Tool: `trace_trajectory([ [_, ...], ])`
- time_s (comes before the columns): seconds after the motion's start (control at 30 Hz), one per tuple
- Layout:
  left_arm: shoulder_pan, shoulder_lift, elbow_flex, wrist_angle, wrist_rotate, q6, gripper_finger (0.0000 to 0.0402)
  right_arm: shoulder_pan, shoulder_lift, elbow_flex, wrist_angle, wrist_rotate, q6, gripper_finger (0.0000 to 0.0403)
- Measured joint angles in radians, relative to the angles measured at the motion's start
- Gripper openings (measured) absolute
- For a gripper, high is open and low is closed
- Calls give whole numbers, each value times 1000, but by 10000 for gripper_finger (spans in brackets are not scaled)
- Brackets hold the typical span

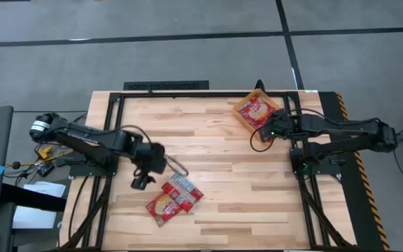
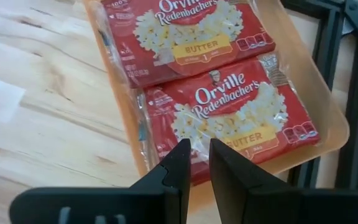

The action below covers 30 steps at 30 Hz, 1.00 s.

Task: Sort popcorn bags into baskets
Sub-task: Put the red popcorn bag into the orange bin

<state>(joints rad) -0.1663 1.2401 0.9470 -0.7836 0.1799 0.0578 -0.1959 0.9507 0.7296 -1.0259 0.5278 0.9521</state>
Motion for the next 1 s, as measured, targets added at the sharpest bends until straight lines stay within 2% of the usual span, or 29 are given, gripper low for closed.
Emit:
trace_trajectory([
  [0.23, -95, 97, 0, 8, -101, 7, 210, 0, 19, 0, 78, -2, -69, 82],
  [0.6, -130, 312, -1, 85, -141, 38, 210, 0, 17, 0, 93, -5, -71, 82],
  [0.7, -139, 352, -1, 107, -187, 38, 210, 0, 17, 0, 93, -5, -71, 82],
  [1.0, -185, 377, -1, 156, -317, 8, 210, 0, 17, 0, 92, -5, -71, 82],
])
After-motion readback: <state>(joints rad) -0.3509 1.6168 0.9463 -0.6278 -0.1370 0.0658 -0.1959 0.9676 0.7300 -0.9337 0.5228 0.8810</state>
